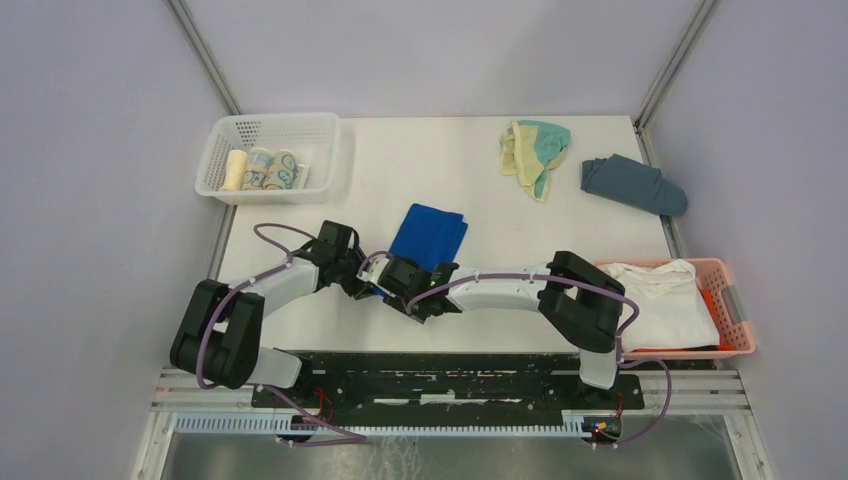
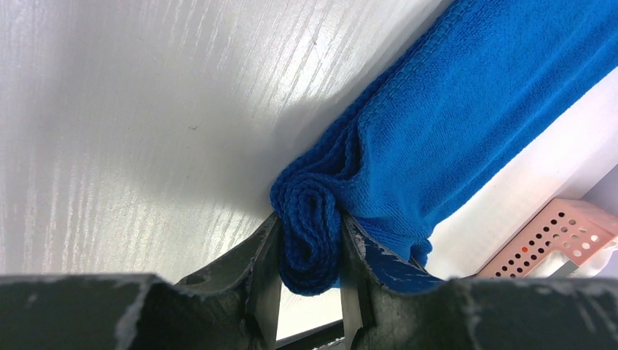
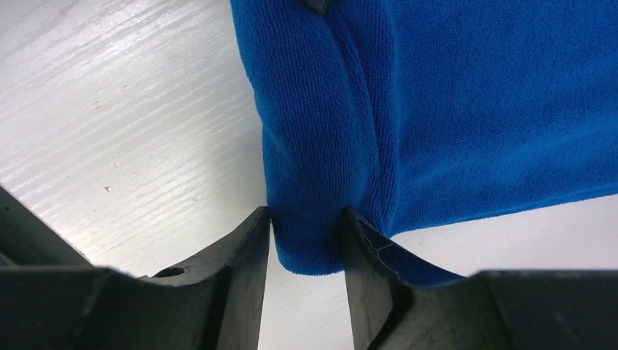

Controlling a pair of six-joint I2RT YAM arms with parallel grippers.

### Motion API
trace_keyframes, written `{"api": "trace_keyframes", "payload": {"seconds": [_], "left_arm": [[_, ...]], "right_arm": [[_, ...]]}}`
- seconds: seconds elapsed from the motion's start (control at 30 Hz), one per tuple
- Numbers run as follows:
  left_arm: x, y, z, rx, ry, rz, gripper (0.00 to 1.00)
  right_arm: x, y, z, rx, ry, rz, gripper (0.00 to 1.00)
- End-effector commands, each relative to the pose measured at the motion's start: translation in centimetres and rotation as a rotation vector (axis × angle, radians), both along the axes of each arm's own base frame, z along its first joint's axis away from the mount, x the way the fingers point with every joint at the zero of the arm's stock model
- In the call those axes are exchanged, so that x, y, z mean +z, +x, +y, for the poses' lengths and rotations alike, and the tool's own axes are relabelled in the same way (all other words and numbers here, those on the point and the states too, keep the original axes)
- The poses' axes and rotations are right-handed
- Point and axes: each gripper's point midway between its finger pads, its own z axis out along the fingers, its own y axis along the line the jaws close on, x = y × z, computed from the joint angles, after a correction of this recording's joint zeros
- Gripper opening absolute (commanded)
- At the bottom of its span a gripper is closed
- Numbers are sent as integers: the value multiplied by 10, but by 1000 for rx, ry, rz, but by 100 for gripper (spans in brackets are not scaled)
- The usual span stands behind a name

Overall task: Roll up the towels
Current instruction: Roll the towel at the center of the board.

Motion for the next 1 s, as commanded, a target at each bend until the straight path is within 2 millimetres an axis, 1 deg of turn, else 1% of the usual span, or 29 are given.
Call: {"api": "trace_keyframes", "payload": {"seconds": [0.0,0.07,0.1,0.17,0.27,0.33,0.47,0.53,0.6,0.7,0.87,0.97], "left_arm": [[-1,4,10,-33,62,-1,39],[-1,5,12,-34,69,0,39],[0,6,12,-38,71,2,40],[2,6,13,-40,76,-1,40],[6,5,19,-30,94,-12,43],[11,5,23,-22,100,-24,45],[21,7,29,-4,109,-47,53],[27,9,32,3,115,-66,56],[33,10,34,9,119,-81,61],[42,11,35,16,113,-107,68],[59,10,36,21,100,-157,77],[65,8,36,24,87,-175,82]], "right_arm": [[-26,-8,-27,-2,-124,22,44],[-28,-10,-27,7,-135,34,36],[-29,-14,-24,31,-136,62,26],[-26,-19,-19,54,-118,94,18],[-15,-31,-4,101,-31,192,8],[-2,-42,11,133,81,302,3],[17,-49,30,156,257,500,1],[23,-51,35,157,330,598,1],[26,-48,39,135,405,685,1],[26,-40,38,83,494,788,1],[15,-28,33,2,574,937,1],[5,-19,30,-49,615,1003,1]]}}
